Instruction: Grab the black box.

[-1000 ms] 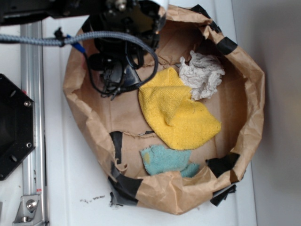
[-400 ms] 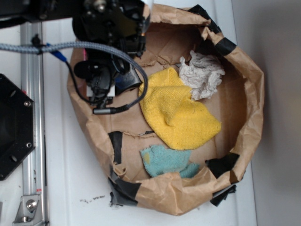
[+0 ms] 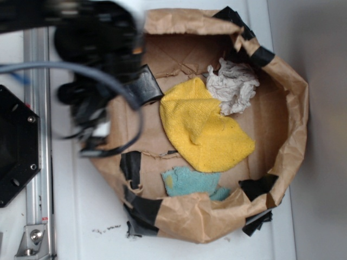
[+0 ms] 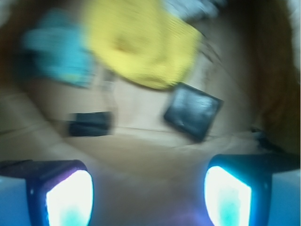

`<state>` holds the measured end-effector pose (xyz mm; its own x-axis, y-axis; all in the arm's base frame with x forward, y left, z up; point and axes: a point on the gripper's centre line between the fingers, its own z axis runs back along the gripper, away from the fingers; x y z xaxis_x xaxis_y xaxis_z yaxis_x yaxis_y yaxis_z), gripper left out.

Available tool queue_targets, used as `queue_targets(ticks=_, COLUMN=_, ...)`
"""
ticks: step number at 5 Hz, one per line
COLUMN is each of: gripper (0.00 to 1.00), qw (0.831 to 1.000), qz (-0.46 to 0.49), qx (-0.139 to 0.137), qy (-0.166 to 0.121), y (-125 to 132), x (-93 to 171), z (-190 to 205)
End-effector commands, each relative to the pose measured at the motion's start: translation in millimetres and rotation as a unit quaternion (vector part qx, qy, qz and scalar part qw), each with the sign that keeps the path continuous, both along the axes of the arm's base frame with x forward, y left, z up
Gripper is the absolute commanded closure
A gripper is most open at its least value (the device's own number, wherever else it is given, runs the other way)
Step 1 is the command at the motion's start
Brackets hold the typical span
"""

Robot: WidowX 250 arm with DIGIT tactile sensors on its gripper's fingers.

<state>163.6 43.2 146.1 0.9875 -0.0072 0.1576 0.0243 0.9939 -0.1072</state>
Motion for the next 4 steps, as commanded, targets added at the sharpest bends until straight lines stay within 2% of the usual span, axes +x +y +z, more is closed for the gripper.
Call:
queue_targets(ticks=1, gripper=0.0, qw=0.996, qz=0.063, qx=0.011, qy=-0.066, y=-19.0, x=28.3, z=-33.9)
queue_targets(ticks=2, gripper=0.0, qw=0.996, qz=0.066, qx=0.014, qy=-0.05, y=-16.5, x=41.9, z=-29.3)
queue_targets(ticks=3, gripper=0.0, qw=0.997, qz=0.077, qx=0.014, qy=-0.008, y=-7.3, x=53.5, z=-11.6)
queue_targets(ticks=4, gripper=0.0, qw=0.996, qz=0.084, qx=0.0, qy=0.001, y=6.5, x=49.9, z=15.1)
